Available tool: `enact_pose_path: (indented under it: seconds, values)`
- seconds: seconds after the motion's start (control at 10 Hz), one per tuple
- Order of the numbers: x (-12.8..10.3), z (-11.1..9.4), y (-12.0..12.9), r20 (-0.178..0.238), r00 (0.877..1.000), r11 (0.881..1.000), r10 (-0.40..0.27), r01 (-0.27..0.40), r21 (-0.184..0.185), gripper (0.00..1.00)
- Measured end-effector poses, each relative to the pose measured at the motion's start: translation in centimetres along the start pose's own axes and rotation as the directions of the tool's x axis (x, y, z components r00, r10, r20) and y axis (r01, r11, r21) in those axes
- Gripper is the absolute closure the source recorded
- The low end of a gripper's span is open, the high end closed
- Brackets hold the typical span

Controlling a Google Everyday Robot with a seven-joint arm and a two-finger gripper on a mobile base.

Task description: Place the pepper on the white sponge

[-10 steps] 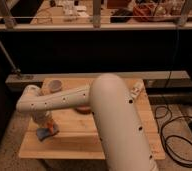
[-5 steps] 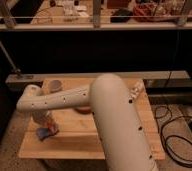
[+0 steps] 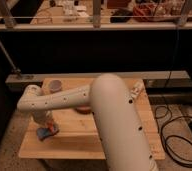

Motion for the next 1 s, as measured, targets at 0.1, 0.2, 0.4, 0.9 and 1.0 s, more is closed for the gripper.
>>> enact_pose_path:
  seconds: [0.1,0.2,0.4,0.9,1.0]
  values:
    - [0.02,0.0,0.03,-0.001,1.0,1.0,-0.002,0.002,0.001,0.9]
    - [0.03,0.01,0.09,-0.001,1.0,1.0,-0.003,0.003,0.001,0.9]
    - [0.06,-0.03,0.2,-0.003,1.0,1.0,-0.006,0.006,0.002,0.9]
    - [0.08,-0.03,0.43,-0.007,1.0,1.0,-0.015,0.015,0.006,0.9]
    - [0.09,-0.04,0.48,-0.008,1.0,1.0,-0.017,0.017,0.006,0.9]
